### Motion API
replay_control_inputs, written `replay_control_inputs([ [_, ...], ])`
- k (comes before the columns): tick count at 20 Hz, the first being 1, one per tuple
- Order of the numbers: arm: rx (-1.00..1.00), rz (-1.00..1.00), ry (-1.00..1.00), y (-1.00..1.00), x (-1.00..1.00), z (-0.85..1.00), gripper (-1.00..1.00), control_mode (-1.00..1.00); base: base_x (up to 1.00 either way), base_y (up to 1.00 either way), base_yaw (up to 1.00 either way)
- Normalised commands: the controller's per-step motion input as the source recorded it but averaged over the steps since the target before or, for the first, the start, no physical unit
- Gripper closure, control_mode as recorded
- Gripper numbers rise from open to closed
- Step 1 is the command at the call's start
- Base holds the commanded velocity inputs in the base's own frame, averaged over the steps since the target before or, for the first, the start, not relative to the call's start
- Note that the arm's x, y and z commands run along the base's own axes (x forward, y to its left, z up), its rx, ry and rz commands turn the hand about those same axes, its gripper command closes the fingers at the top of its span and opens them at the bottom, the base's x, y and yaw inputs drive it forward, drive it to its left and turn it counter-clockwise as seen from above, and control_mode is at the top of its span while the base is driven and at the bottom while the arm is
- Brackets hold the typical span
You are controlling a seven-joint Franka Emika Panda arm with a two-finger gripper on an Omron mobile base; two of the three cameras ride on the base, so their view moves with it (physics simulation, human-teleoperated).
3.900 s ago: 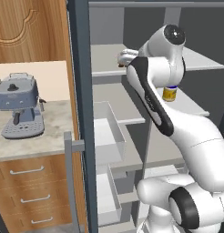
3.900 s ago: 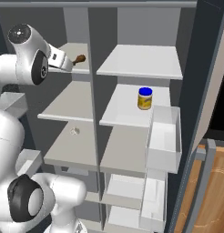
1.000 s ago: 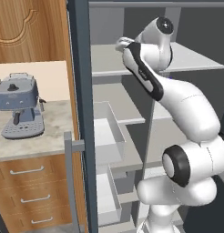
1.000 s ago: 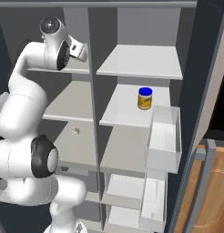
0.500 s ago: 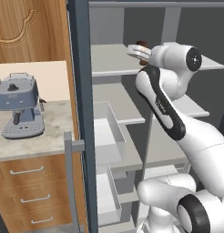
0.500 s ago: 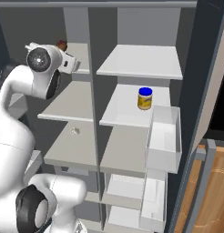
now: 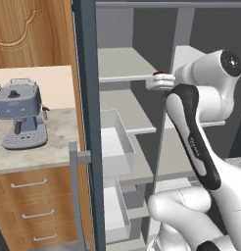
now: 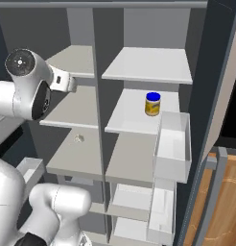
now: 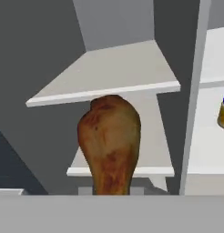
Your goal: Pick up the frozen chicken drumstick from the freezer, place it on any shelf in the fridge, and close the fridge and freezer doors when done.
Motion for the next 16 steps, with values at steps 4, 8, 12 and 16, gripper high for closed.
replay_control_inputs([
  [4, -0.12, -0.09, 0.13, -0.95, -1.0, -0.68, 1.0, -1.0, 0.0, 0.0, 0.0],
  [8, -0.07, -0.24, -0.07, -1.0, -0.32, -0.02, 1.0, -1.0, 0.0, 0.0, 0.0],
  [12, -0.05, -0.26, -0.07, -1.0, 0.67, 0.02, 1.0, -1.0, 0.0, 0.0, 0.0],
  [16, 0.0, -0.18, -0.07, -1.0, 0.99, 0.18, 1.0, -1.0, 0.0, 0.0, 0.0],
])
